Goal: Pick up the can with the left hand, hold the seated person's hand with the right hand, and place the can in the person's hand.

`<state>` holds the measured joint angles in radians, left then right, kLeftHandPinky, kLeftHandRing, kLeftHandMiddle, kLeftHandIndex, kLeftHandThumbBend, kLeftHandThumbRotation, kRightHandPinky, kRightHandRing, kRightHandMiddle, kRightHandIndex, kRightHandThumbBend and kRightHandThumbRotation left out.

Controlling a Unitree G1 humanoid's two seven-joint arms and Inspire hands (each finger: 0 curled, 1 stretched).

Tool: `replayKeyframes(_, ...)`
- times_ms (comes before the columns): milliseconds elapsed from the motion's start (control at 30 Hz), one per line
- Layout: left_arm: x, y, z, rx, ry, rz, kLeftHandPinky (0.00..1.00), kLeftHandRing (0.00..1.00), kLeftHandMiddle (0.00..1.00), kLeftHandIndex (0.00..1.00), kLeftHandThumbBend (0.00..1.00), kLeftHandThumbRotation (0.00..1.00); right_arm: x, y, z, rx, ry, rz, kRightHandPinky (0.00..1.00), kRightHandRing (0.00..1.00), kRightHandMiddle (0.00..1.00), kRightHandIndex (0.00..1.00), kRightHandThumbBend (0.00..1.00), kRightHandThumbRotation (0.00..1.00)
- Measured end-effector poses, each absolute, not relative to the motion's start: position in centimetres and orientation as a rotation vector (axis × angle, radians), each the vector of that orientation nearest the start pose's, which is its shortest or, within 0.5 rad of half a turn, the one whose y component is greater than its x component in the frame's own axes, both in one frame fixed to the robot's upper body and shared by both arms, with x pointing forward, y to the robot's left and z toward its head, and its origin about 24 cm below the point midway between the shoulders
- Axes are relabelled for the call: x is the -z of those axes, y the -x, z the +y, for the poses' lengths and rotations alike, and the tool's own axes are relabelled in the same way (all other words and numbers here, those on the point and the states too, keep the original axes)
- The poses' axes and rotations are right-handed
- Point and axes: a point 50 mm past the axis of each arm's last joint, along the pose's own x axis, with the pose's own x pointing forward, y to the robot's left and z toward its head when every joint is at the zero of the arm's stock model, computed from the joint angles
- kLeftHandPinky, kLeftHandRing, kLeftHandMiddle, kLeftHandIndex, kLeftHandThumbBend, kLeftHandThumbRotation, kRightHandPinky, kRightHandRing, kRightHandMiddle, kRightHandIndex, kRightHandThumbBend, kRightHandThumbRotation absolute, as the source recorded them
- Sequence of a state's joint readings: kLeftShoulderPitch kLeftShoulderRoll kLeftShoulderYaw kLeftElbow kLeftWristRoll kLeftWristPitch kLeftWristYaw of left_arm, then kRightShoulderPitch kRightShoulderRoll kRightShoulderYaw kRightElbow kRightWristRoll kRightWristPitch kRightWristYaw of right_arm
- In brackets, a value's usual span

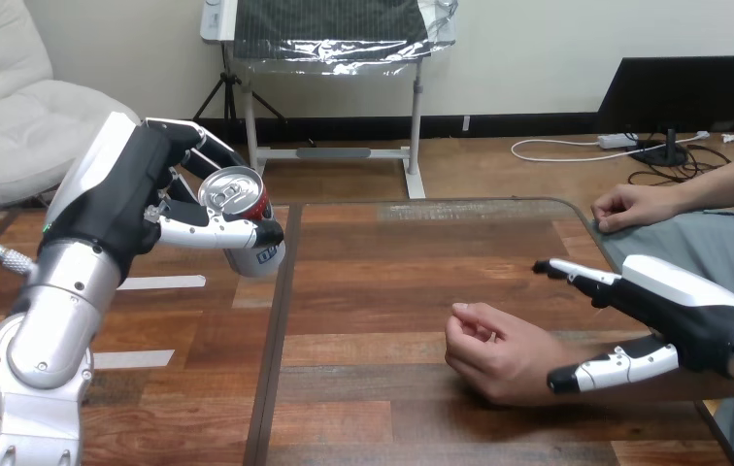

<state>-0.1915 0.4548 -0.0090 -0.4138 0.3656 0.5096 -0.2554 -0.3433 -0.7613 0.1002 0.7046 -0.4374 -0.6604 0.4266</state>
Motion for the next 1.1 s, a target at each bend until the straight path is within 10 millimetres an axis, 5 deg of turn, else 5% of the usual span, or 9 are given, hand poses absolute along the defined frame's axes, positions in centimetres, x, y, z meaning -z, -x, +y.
replayKeyframes(1100,-15.48,-26.98,20.06,0.049,-0.771,-0.048,0.19,0.27,0.36,0.46,0.61,0.00,-6.17,-29.63,-29.18,-0.728,1.389,0.154,1.00,0.97,0.96,0.96,1.00,0.59)
